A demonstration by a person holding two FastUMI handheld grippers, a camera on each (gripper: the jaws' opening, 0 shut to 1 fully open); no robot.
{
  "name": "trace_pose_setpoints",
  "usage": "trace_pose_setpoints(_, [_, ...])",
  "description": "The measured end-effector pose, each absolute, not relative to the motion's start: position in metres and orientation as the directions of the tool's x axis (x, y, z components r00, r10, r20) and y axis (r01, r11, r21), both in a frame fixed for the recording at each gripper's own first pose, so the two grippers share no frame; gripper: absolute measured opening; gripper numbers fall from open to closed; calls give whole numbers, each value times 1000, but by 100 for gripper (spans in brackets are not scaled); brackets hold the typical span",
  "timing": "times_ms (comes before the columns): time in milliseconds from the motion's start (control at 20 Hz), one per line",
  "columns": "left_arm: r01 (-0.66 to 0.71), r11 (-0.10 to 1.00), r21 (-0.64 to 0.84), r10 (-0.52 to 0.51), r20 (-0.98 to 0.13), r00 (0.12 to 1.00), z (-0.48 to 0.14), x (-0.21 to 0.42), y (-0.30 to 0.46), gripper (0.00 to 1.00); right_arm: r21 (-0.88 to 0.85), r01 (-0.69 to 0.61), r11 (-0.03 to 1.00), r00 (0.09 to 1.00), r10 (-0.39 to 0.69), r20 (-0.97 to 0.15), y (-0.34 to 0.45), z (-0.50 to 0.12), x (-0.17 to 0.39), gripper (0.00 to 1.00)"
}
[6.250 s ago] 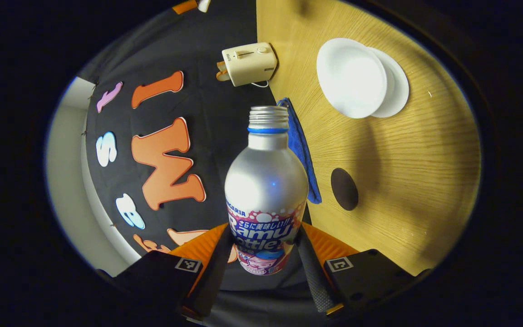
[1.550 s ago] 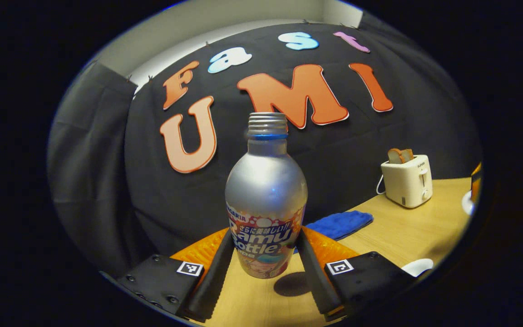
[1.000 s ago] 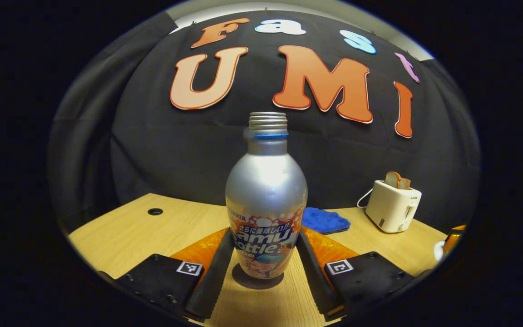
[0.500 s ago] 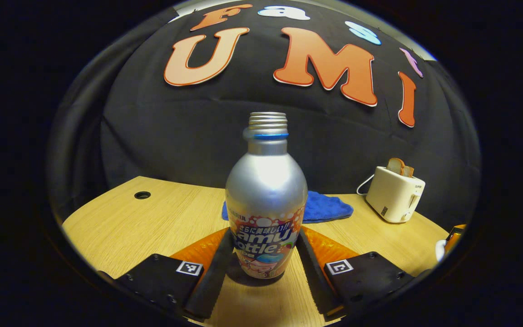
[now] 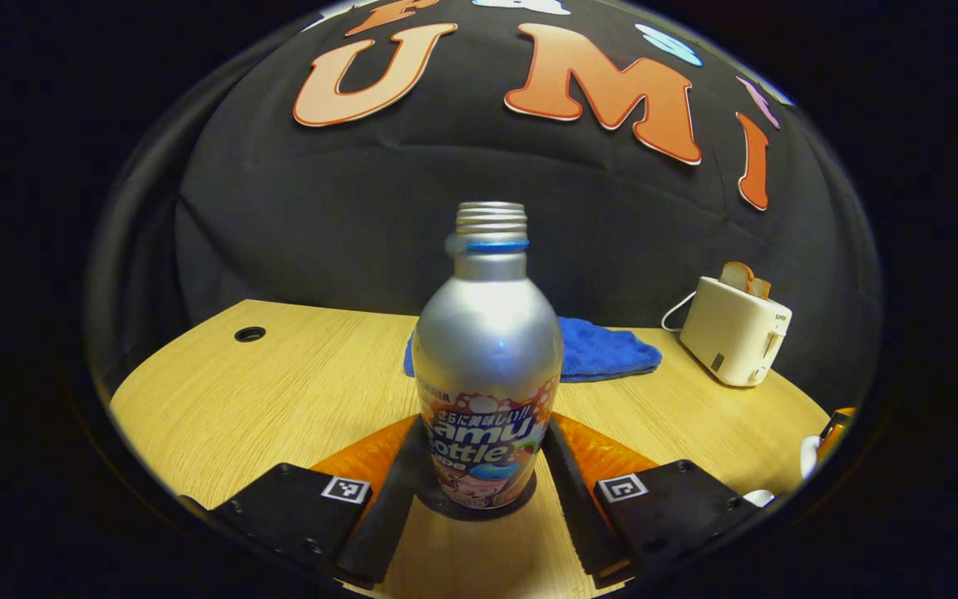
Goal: Open the teacup lid with one hand, grasp the water bottle and pour water into the teacup with the other hand; after pouring, place the water bottle on the coaster and then close the teacup lid.
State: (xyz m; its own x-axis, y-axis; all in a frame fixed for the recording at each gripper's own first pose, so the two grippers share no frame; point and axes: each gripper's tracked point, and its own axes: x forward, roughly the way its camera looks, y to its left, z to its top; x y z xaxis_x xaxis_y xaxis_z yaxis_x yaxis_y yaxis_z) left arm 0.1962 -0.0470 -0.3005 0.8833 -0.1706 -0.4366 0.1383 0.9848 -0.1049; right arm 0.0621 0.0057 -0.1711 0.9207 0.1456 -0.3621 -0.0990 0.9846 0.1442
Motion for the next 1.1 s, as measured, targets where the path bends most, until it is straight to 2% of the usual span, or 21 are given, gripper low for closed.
trace_pose_setpoints(50, [141, 985, -98, -170, -441, 881, -302, 196, -46, 81, 143, -106, 984, 919, 152, -364, 8, -173, 63, 21])
trace_pose_setpoints(100, [146, 984, -99, -175, -440, 881, -302, 196, -48, 86, 145, -107, 984, 917, 154, -368, 9, -174, 64, 21])
trace_pose_setpoints(450, [186, 976, -112, -216, -442, 871, -304, 193, -51, 94, 180, -125, 976, 914, 184, -362, 27, -170, 71, 22])
trace_pose_setpoints(500, [196, 974, -112, -225, -445, 867, -304, 190, -51, 89, 187, -129, 974, 913, 190, -361, 31, -170, 70, 21])
trace_pose_setpoints(550, [200, 973, -112, -229, -450, 863, -304, 187, -49, 94, 188, -129, 974, 912, 191, -363, 33, -170, 70, 21])
trace_pose_setpoints(650, [205, 970, -133, -244, -460, 854, -301, 180, -51, 94, 179, -134, 975, 910, 193, -368, 39, -171, 69, 22])
trace_pose_setpoints(750, [205, 969, -141, -247, -453, 857, -295, 173, -45, 94, 167, -141, 976, 906, 195, -376, 45, -175, 67, 22])
trace_pose_setpoints(800, [202, 969, -144, -246, -450, 859, -292, 170, -43, 89, 162, -147, 976, 904, 199, -378, 49, -176, 66, 21])
trace_pose_setpoints(850, [201, 969, -145, -245, -444, 862, -286, 166, -41, 98, 156, -149, 976, 904, 198, -378, 51, -177, 66, 21])
trace_pose_setpoints(900, [202, 970, -139, -242, -431, 869, -279, 161, -39, 94, 150, -156, 976, 903, 203, -380, 53, -178, 65, 21])
trace_pose_setpoints(1100, [203, 973, -107, -229, -378, 897, -249, 143, -30, 94, 142, -164, 976, 897, 207, -390, 61, -185, 64, 21])
